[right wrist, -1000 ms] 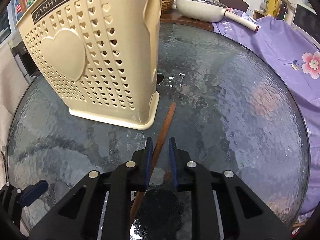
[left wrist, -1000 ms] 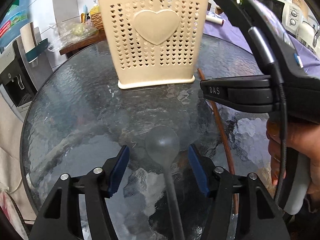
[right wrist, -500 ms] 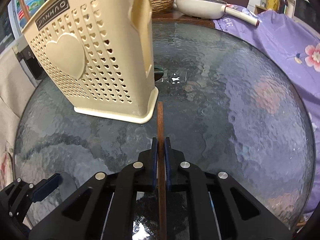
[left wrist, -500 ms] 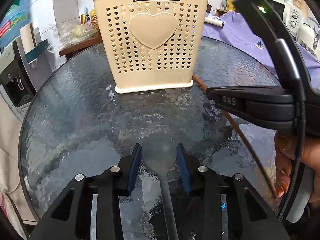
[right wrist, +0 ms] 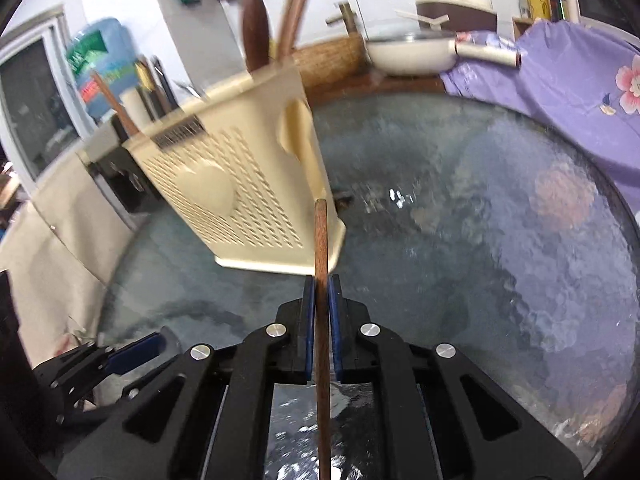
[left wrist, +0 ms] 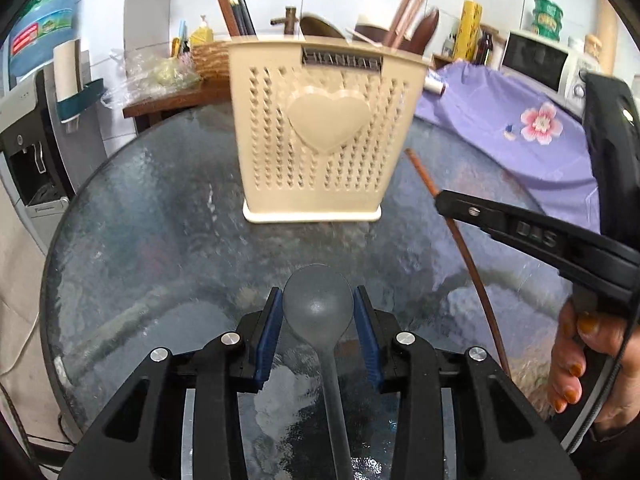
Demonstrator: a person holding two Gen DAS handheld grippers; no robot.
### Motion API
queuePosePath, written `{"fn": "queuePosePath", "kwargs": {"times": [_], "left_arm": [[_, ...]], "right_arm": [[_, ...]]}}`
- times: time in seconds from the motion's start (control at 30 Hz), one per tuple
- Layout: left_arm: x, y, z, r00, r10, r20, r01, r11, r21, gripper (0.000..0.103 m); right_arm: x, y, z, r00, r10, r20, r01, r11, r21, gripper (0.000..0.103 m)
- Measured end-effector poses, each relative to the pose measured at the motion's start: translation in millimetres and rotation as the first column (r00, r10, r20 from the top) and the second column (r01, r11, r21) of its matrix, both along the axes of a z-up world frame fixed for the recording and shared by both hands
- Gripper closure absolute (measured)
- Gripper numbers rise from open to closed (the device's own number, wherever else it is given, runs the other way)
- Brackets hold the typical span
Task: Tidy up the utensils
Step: 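Lift the metal spoon and wooden chopstick and carry them above the holder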
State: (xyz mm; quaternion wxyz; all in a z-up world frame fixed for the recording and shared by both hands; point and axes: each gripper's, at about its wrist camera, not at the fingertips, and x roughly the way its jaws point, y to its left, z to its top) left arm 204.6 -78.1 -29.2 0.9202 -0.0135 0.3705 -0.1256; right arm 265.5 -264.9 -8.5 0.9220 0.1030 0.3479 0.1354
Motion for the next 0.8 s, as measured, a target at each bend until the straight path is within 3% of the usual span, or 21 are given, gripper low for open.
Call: {"fn": "queuePosePath", "kwargs": {"times": [0.3,0.8], "left_arm": [[-4.4,8.9,17.4,0.999,0.000,0.035,0.003,0.997,-0.071,0.068],[-18.3,20.6,48.7,0.991,0.005,0.132,0.010,0.993,-0.115,0.068]], "right_arm": [[-26.1,-10.1,28.8,0.995,0.030,0.095,-0.037,0.997,0.069,0.096],[-60.0,-12.4,68.5,0.975,0.055,0.214,-0.076,0.993,0.090,0.096]]}}
